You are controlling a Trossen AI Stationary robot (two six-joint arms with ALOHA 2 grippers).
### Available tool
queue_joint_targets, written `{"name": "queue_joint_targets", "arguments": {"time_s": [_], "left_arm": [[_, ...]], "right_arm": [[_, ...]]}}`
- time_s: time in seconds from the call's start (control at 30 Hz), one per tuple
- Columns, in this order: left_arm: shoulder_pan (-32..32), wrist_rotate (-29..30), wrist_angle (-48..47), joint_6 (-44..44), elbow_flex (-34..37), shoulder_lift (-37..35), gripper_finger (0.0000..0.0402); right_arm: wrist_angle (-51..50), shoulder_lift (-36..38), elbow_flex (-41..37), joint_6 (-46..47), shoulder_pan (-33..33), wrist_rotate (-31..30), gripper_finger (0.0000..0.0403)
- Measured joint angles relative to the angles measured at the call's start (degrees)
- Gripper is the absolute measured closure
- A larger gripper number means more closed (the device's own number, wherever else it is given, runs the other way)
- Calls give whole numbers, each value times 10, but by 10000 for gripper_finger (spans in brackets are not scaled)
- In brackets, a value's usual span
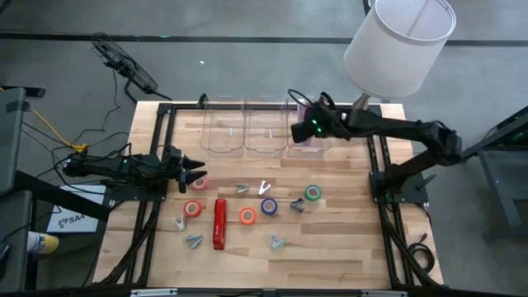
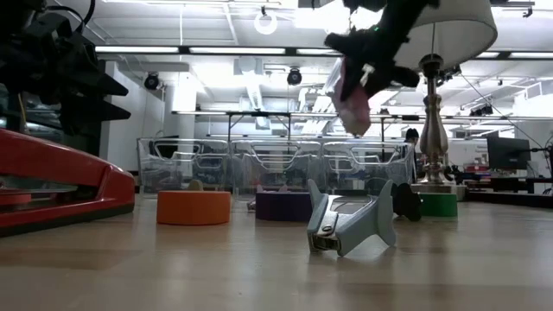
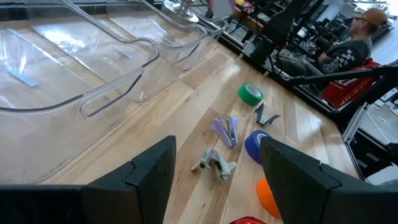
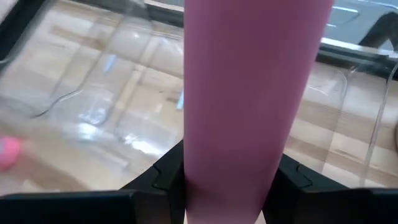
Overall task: Pick and place Stapler, Stapler remover, tape
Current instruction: Put the pink stapler into the right transparent bin
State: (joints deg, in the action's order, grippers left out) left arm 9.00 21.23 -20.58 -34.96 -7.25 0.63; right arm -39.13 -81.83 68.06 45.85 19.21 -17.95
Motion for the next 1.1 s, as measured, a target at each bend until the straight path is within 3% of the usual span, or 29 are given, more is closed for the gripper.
{"name": "queue_joint_targets", "arguments": {"time_s": [0.53,1.1], "left_arm": [[0,0,0,0,0,0,172],[0,0,0,0,0,0,172]], "right_arm": [[13,-157,28,6,100,111,268],[21,-205,28,36,141,201,262]]}}
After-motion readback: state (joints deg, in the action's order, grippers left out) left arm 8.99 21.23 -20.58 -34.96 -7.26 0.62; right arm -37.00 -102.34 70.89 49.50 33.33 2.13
